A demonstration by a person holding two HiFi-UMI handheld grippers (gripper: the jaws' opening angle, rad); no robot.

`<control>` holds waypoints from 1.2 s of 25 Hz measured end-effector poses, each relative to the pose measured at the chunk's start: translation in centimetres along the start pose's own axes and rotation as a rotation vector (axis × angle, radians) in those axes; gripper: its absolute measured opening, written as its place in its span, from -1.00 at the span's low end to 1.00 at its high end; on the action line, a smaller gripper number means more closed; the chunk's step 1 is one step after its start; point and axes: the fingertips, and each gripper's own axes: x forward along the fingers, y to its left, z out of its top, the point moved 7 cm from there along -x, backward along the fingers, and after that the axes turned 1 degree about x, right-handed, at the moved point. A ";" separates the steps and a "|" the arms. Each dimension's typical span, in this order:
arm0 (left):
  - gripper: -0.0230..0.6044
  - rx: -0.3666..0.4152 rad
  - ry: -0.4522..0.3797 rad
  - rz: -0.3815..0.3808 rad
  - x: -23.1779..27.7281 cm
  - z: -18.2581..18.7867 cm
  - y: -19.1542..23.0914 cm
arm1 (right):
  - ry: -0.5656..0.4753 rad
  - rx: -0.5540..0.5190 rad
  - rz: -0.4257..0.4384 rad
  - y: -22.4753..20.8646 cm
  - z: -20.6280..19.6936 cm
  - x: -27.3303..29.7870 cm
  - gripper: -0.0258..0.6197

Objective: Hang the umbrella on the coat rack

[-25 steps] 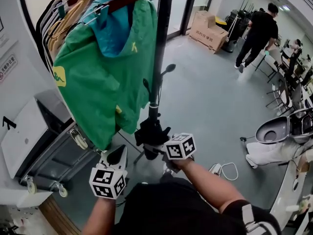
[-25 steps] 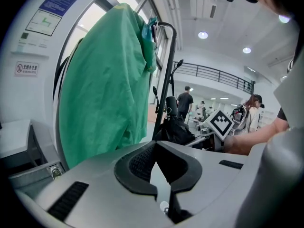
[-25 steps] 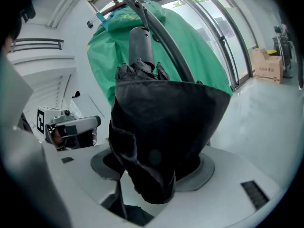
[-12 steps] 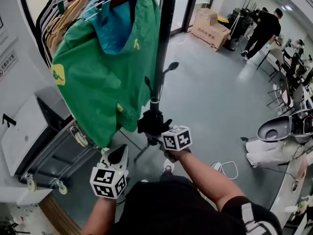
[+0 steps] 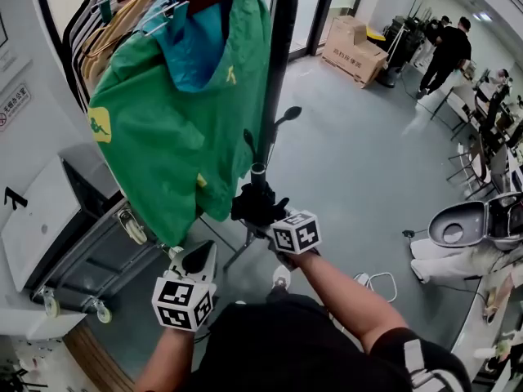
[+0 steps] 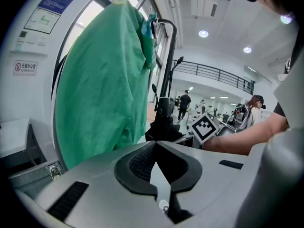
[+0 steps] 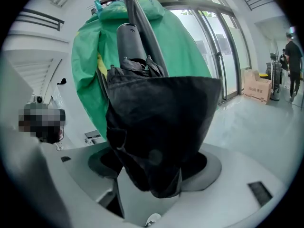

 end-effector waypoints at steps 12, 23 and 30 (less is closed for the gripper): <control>-0.88 0.016 -0.012 -0.019 0.2 0.2 -0.7 | 0.029 -0.047 -0.028 1.1 -2.1 -3.4 0.02; -0.88 0.053 -0.016 -0.050 0.0 0.6 -0.6 | -0.164 -0.082 -0.013 5.5 -1.1 -10.1 -0.19; -0.88 0.066 -0.012 -0.103 -0.1 0.5 -1.7 | -0.290 0.019 0.076 7.6 -1.0 -14.1 -0.89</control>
